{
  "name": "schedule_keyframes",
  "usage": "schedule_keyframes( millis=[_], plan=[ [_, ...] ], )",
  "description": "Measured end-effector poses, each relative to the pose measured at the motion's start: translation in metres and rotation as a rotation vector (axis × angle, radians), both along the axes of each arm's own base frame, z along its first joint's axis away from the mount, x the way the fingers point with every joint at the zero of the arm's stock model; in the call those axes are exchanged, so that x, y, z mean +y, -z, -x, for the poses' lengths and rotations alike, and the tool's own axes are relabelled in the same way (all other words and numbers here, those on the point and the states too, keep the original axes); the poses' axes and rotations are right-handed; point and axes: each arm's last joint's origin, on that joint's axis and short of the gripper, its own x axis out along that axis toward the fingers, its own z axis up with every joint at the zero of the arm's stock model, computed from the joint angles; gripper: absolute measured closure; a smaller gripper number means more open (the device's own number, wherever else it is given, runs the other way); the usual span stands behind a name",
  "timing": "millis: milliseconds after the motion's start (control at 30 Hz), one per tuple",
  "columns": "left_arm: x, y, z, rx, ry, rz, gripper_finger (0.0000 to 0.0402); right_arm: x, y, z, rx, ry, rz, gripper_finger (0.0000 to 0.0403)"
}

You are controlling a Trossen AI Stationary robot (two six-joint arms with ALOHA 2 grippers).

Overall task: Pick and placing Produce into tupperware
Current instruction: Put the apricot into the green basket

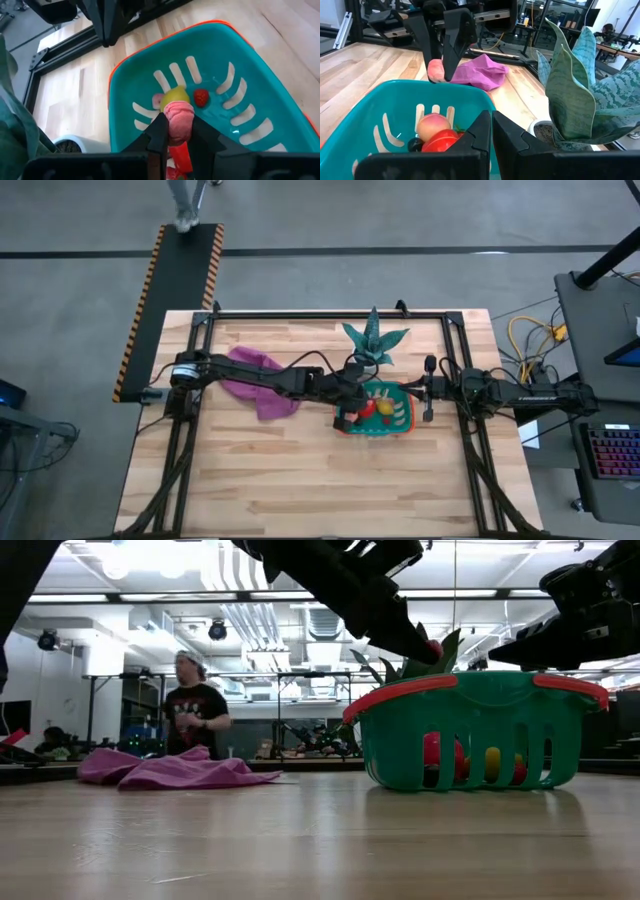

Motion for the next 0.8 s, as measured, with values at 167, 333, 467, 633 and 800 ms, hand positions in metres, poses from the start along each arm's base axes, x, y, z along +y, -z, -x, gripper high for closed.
schedule_keyframes(
  millis=[167,333,467,633,800],
  plan=[
    [0.0000,0.0000,-0.0001,-0.002,0.000,0.000,0.0368,0.0000,-0.0001,0.0000,-0.001,0.000,0.000,0.0394],
    [-0.0001,0.0006,0.0001,-0.001,0.002,0.003,0.0368,0.0000,-0.0001,0.0000,-0.001,0.000,0.000,0.0394],
    [-0.0007,0.0019,0.0004,0.003,0.009,0.008,0.0368,0.0000,-0.0001,0.0000,-0.001,0.000,0.000,0.0394],
    [-0.0009,0.0066,0.0017,0.012,0.009,0.013,0.0368,0.0000,-0.0001,0.0000,-0.001,0.000,0.000,0.0394],
    [-0.0015,0.0078,0.0019,0.007,-0.026,0.069,0.0368,0.0000,-0.0001,0.0000,-0.001,0.000,0.001,0.0394]
  ],
)
